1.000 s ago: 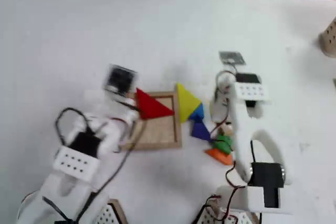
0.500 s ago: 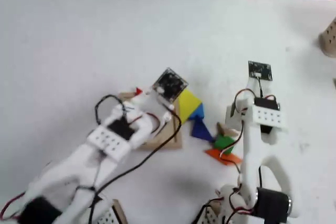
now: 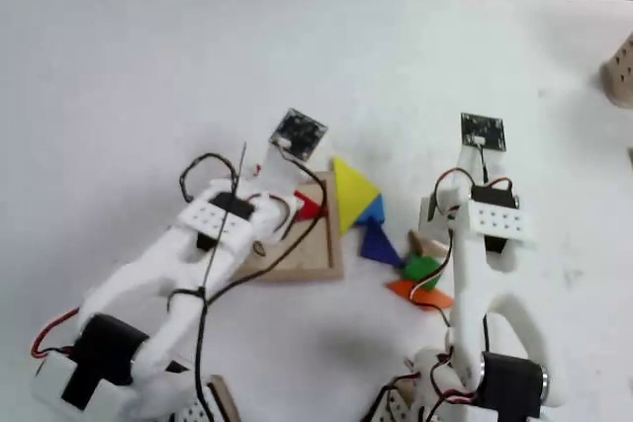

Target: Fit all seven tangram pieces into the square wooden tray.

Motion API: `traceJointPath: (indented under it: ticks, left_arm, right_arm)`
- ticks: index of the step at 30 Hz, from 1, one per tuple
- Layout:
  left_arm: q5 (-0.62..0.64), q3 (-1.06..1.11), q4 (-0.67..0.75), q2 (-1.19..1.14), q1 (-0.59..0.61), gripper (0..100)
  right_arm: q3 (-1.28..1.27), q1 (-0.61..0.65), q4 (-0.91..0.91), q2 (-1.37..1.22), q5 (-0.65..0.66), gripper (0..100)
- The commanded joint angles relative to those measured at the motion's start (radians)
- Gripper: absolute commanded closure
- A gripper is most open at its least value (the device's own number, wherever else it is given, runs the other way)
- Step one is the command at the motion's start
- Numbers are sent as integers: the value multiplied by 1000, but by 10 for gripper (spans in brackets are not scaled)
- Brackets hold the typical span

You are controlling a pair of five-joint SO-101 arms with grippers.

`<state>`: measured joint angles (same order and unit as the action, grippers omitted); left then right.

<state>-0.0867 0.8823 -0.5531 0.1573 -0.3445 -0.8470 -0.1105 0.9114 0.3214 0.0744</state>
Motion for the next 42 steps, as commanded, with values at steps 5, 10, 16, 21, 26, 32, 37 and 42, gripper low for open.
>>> traceJointPath:
  ticks: [5, 10, 16, 21, 26, 32, 37, 42]
  left_arm:
    - [20, -5, -35, 44, 22, 976]
    - [21, -100, -28, 76, 30, 976]
    - [12, -127, 140, 13, 27, 976]
    - [-84, -141, 166, -137, -13, 976]
    - [-107, -170, 55, -134, -16, 976]
    - [-107, -167, -29, -116, 42, 976]
    - [-110, -109, -72, -61, 104, 976]
    - [-112, -29, -71, 21, 134, 976]
  right_arm:
    - [8, 13, -18, 4, -3, 978]
    - [8, 15, -18, 4, -3, 978]
    - [6, 13, -18, 4, -3, 978]
    - [8, 13, -18, 4, -3, 978]
    - [8, 13, -28, 4, -3, 978]
    - [6, 13, -30, 4, 15, 978]
    - [5, 13, -30, 2, 23, 978]
    - [5, 13, -30, 2, 23, 978]
